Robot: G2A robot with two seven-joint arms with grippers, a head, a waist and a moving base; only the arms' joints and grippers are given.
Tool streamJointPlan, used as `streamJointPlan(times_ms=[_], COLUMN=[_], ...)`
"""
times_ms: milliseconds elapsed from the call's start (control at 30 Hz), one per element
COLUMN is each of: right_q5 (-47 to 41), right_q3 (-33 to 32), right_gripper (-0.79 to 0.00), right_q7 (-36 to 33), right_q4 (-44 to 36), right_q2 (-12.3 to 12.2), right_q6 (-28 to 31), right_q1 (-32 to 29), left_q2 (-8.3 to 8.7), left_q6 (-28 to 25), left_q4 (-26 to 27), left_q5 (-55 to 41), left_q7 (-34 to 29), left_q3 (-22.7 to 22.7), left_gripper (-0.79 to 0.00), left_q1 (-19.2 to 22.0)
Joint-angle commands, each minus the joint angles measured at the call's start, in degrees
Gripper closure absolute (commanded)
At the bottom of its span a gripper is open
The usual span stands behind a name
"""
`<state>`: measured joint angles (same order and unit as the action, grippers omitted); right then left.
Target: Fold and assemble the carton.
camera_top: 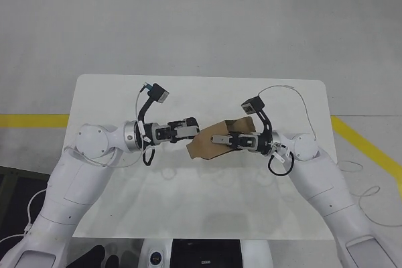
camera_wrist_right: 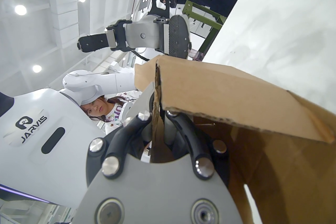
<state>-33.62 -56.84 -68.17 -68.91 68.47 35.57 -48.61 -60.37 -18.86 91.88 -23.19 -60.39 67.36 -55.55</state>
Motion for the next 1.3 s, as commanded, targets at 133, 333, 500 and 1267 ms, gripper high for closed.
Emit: streamJointPlan(times_ms=[133,333,500,1267], right_q5=[0.8,2.17,3.69,5.51], right_q3=[-0.98,-1.71,-2.56,-2.21], right_gripper=[0.0,0.0,0.0,0.0], right_q7=[1.31,5.04,7.39,10.1], right_q4=[-0.22,-1.07,-2.06,-2.11], right_q2=[-0.15,-0.09,-0.17,0.4], right_q6=[0.28,1.08,1.38,1.92], right_q1=[-0.65,-1.35,-1.97,-2.21], left_q2=[0.32,0.39,0.37,-0.02], left_q6=[0.25,0.51,0.68,0.49], left_q4=[0.99,2.22,2.63,1.39], left_q5=[1.41,1.04,1.02,1.17], left_q7=[0.79,0.73,0.7,1.27], left_q3=[1.48,1.65,1.37,0.31], left_gripper=[-0.785,-0.785,-0.785,-0.785], left_q1=[-0.82,-1.49,-1.66,0.41])
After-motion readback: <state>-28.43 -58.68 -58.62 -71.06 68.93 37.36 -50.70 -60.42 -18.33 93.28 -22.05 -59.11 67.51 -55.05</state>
